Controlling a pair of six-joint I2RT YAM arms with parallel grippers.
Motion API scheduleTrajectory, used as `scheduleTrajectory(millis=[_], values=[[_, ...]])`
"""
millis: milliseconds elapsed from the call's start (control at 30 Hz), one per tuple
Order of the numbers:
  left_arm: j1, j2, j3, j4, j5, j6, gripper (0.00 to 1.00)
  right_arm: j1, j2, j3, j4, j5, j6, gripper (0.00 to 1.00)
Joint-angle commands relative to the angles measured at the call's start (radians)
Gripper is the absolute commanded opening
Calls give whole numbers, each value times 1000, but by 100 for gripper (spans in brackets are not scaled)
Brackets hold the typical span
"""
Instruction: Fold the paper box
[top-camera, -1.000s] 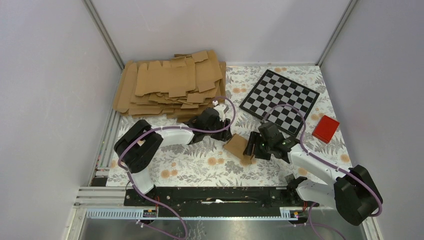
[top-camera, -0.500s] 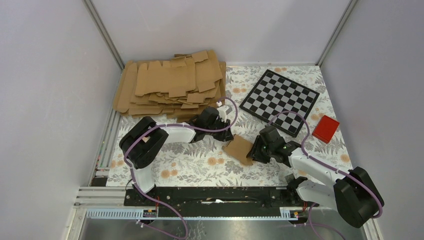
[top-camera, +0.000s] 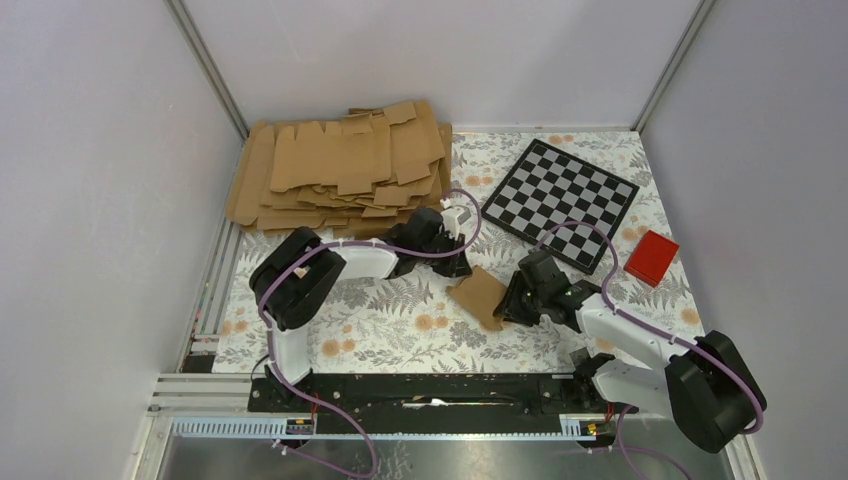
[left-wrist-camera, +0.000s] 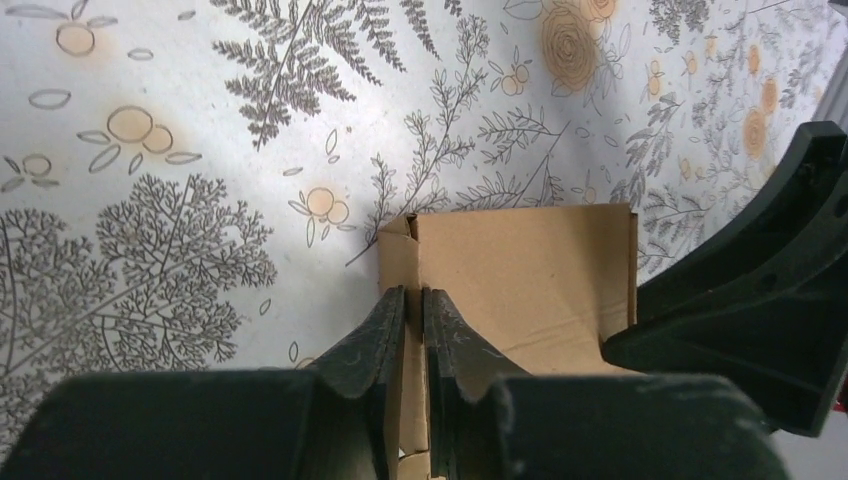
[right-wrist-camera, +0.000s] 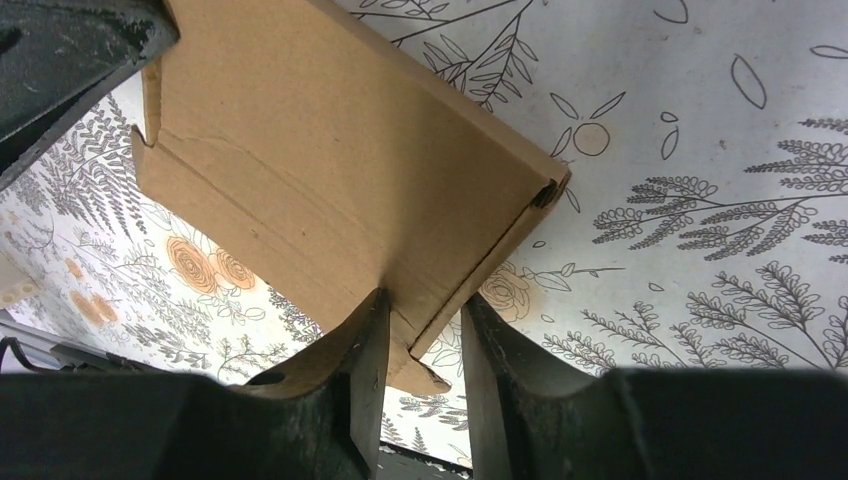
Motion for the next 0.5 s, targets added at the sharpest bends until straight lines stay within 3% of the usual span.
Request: scheduleTrajectory(millis=[0, 300, 467], values=[[-79, 38, 62, -80, -20, 53, 10, -1, 34, 35, 81, -6, -43, 35], [-143, 64, 123, -192, -178, 125, 17, -2, 51, 50, 80, 2, -64, 34], [-142, -53, 14, -82, -287, 113, 20, -1, 26, 43, 80, 22, -78, 33]])
